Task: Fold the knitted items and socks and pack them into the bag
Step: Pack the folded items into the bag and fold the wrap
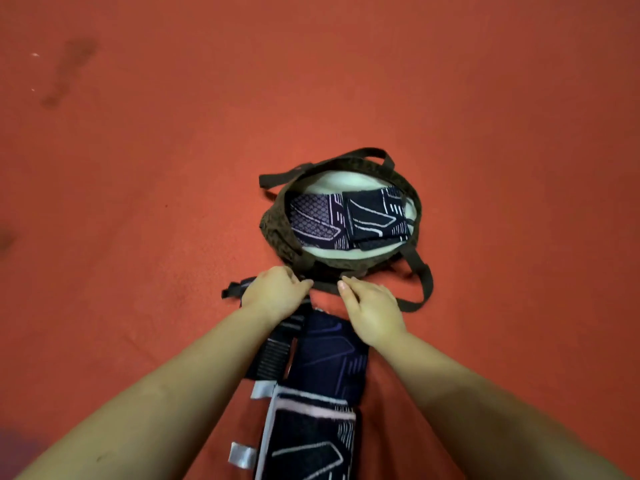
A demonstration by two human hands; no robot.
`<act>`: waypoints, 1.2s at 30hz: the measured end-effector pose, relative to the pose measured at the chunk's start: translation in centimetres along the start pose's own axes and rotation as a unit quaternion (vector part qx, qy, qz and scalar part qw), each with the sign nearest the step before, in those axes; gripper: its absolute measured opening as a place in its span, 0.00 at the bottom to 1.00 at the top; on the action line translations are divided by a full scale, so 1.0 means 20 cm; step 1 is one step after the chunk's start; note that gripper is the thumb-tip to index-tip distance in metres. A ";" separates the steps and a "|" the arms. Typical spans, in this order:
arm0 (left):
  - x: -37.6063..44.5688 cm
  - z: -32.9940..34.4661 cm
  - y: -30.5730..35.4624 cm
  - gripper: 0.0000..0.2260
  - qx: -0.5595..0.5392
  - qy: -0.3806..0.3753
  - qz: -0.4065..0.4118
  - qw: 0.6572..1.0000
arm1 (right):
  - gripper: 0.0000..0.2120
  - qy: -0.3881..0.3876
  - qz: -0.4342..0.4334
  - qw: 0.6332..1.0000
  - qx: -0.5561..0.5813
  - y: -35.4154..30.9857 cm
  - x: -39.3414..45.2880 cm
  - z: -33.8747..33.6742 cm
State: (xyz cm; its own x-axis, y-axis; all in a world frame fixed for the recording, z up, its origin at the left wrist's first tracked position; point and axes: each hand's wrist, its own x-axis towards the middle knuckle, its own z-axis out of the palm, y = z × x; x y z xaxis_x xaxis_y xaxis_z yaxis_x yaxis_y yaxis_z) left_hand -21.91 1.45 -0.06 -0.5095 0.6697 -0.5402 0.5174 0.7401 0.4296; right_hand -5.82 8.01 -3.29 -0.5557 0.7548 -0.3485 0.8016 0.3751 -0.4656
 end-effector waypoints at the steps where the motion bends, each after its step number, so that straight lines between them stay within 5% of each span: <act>1: -0.02 0.06 -0.02 0.15 0.037 -0.035 0.007 0.999 | 0.28 -0.015 0.027 0.999 0.012 0.05 -0.05 0.03; 6: -0.08 0.29 -0.13 0.16 0.121 -0.132 -0.012 0.984 | 0.26 -0.123 0.175 0.972 0.094 0.17 -0.23 0.17; 10: -0.11 0.39 -0.19 0.17 0.132 -0.120 -0.023 0.984 | 0.29 -0.068 0.228 0.945 0.225 0.14 -0.28 0.26; 19: -0.12 0.45 -0.26 0.15 0.068 -0.088 -0.021 0.994 | 0.13 -0.047 0.299 0.845 0.442 0.06 -0.29 0.29; 24: -0.13 0.40 -0.28 0.22 -0.065 -0.082 -0.054 0.993 | 0.13 -0.093 0.244 0.860 0.439 0.00 -0.30 0.23; 28: -0.12 0.34 -0.30 0.28 -0.247 -0.133 -0.015 0.960 | 0.15 -0.130 0.239 0.823 0.499 -0.04 -0.28 0.15; 36: -0.09 0.19 -0.18 0.13 -0.398 -0.218 0.022 0.891 | 0.15 -0.149 0.293 0.767 0.551 0.05 -0.13 -0.09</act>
State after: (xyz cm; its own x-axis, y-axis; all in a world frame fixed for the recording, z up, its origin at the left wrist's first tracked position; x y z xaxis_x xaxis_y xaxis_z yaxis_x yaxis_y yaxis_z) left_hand -20.25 -2.64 -3.49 -0.0957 0.7404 -0.6654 -0.2102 0.6383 0.7405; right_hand -3.15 7.32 -1.40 -0.3278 0.4021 -0.8549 0.3505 -0.7885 -0.5053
